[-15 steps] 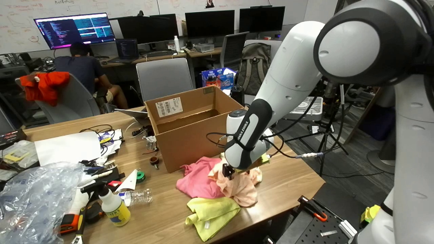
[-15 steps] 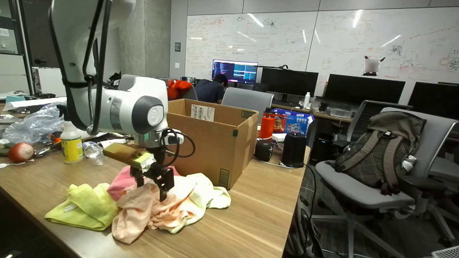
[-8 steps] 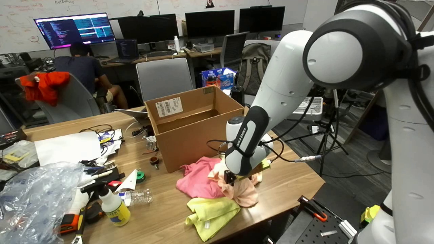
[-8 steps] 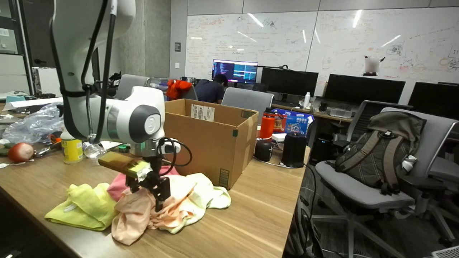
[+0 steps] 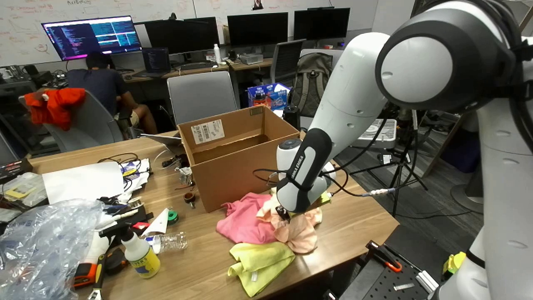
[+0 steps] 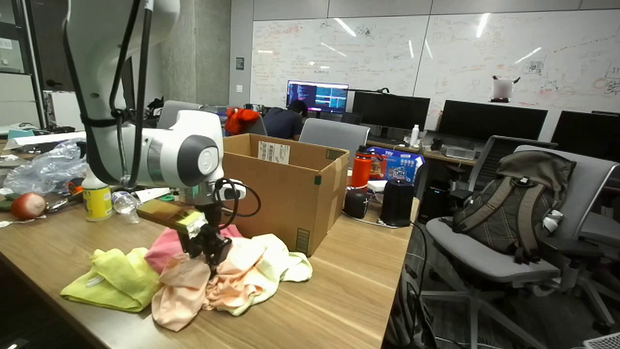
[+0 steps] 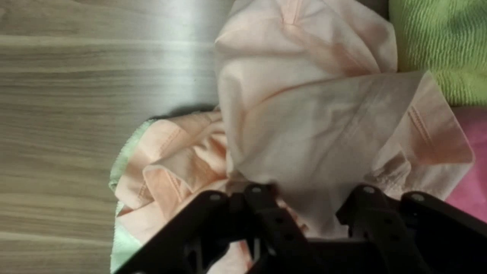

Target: Place the two t-shirts and two towels inside the brown box

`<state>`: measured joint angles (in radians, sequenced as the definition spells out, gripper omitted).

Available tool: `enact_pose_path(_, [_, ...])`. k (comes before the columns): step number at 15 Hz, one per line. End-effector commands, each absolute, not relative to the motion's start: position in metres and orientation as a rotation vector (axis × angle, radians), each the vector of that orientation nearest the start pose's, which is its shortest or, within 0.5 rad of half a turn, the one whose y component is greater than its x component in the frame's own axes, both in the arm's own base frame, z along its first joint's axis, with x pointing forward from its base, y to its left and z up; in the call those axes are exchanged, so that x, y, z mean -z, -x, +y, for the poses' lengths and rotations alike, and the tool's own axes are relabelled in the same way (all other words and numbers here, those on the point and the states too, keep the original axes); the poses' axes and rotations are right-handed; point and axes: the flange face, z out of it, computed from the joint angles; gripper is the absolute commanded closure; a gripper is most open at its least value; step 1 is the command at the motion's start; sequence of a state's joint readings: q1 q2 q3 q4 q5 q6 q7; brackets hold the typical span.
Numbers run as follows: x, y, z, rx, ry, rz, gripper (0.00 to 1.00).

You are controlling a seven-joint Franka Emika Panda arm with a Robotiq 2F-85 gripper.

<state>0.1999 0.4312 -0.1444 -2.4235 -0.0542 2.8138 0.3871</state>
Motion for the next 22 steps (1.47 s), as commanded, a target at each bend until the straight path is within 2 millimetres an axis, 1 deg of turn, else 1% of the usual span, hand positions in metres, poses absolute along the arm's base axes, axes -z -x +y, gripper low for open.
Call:
enact_pose_path(1, [-0.171,-0.481,0.019,0.118,3.242,0.500,0.87])
enact_pose_path(2, [-0.184,-0.482,0.018,0.167,3.249,0.524,0.95])
enact_pose_path(3, [-0.196,-0.482,0.016,0.214,3.256,0.546,1.00])
enact_pose_path(7, [-0.247,-0.489,0.012,0.437,3.295,0.596,1.00])
enact_pose_path(14, [-0.315,-0.493,0.019,0.728,3.308,0.649,1.00])
enact_pose_path(15, [-0.328,-0.494,0.020,0.772,3.303,0.650,1.00])
enact_pose_path(16, [-0.347,-0.496,0.020,0.859,3.311,0.657,1.00])
enact_pose_path(17, [-0.359,-0.496,0.023,0.912,3.311,0.659,1.00])
enact_pose_path(22, [-0.449,-0.496,0.035,1.227,3.270,0.669,1.00])
